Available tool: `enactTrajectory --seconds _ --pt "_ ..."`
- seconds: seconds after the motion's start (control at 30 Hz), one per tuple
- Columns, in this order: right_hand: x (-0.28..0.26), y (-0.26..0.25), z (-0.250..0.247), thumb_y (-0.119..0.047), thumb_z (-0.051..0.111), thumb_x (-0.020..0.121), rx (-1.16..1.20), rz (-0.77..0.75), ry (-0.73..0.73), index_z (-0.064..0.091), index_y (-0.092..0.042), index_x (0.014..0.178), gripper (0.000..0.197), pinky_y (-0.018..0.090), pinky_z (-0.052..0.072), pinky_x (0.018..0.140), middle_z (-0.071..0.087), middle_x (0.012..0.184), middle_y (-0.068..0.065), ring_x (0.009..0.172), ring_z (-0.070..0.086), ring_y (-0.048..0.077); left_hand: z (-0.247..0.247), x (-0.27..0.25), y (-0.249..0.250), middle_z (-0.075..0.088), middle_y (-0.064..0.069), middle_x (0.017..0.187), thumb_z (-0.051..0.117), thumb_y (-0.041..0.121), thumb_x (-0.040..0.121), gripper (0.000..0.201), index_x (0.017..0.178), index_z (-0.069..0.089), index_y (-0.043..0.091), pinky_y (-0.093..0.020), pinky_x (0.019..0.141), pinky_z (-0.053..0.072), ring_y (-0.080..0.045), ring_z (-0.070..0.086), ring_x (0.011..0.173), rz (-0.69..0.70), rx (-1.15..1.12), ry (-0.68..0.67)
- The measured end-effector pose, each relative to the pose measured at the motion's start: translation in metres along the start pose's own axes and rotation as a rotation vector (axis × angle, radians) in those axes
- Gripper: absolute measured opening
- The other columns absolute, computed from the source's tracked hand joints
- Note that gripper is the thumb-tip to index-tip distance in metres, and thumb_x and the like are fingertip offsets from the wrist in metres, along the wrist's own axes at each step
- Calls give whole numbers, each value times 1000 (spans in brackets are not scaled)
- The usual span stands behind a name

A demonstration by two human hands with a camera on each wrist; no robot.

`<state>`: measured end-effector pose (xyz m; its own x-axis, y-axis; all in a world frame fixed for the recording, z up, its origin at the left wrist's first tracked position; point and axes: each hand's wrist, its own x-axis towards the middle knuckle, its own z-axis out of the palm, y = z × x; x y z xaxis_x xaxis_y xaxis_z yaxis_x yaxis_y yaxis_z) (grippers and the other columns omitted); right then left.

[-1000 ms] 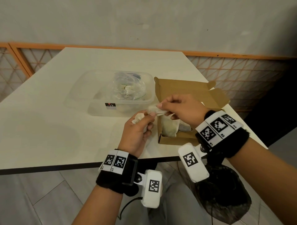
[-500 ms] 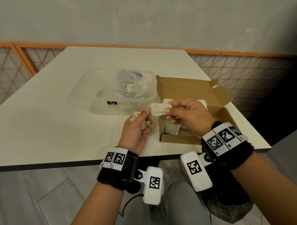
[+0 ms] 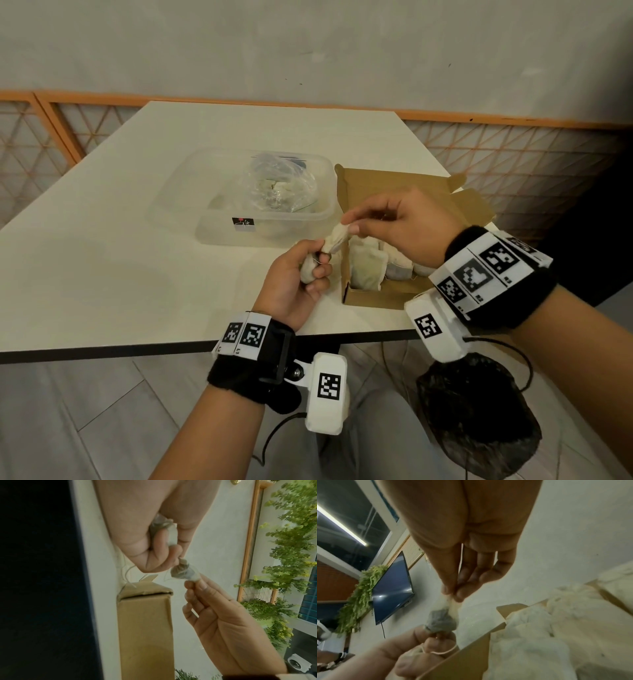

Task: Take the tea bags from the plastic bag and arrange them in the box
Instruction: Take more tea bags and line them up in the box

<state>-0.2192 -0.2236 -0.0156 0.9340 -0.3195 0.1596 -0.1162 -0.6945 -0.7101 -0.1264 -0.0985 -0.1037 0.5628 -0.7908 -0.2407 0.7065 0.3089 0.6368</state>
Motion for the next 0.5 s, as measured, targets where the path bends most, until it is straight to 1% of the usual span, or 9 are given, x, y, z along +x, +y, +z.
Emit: enactTrajectory --seconds 0.03,0.1,0.17,0.2,0.27,0.3,0.37,0.4,0.5 --pt "2 -2 -1 -13 67 83 -57 -20 23 72 -17 94 13 3 39 64 64 81 -8 63 55 -12 0 0 0 47 1 62 49 15 90 11 81 50 9 -12 34 24 -4 40 43 -1 -6 -7" --pt "7 -5 -3 -17 67 84 -109 -33 80 72 -20 91 10 5 37 63 59 79 -12 65 52 -10 -1 0 1 48 -1 68 52 20 86 11 82 54 10 -12 36 26 -5 44 47 3 -33 -19" --pt "12 -4 -6 -17 65 85 -76 -9 119 72 -19 89 9 12 44 70 67 84 -3 73 58 1 -2 0 3 50 -3 73 54 22 76 16 87 57 10 -15 40 30 -9 48 55 3 -89 -14" --pt "13 -3 -7 -16 64 86 -55 7 132 71 -17 89 8 20 50 76 70 87 4 77 62 11 -3 -1 3 52 -4 75 52 22 74 21 90 57 9 -16 41 33 -12 49 59 -2 -124 -5" --pt "14 -1 -9 -14 62 87 -41 33 151 69 -16 88 7 35 53 81 70 89 15 82 64 28 -5 0 4 57 -7 80 45 19 78 24 95 57 8 -16 42 36 -15 51 63 -14 -179 21" --pt "13 0 -8 -13 62 87 -42 31 156 67 -17 89 7 37 52 81 70 89 18 82 63 31 -6 0 3 60 -9 82 41 18 83 24 96 58 7 -16 42 38 -15 53 63 -18 -194 35" --pt "11 1 -7 -11 61 87 -75 1 173 61 -21 90 10 33 50 75 67 83 19 75 60 28 -6 1 4 66 -9 83 36 15 92 27 98 60 5 -15 40 40 -14 57 61 -20 -210 58" --pt "10 1 -7 -10 60 88 -108 -18 175 59 -23 88 12 28 49 70 65 77 17 68 59 23 -5 2 4 68 -9 83 36 14 94 27 99 61 5 -15 40 42 -14 59 60 -19 -217 60" --pt "6 -3 -4 -7 54 90 -222 -33 124 62 -23 84 19 5 36 53 55 62 -6 53 53 -3 -4 1 4 71 -13 89 37 15 98 28 102 62 2 -19 50 54 -21 70 70 -15 -278 28"
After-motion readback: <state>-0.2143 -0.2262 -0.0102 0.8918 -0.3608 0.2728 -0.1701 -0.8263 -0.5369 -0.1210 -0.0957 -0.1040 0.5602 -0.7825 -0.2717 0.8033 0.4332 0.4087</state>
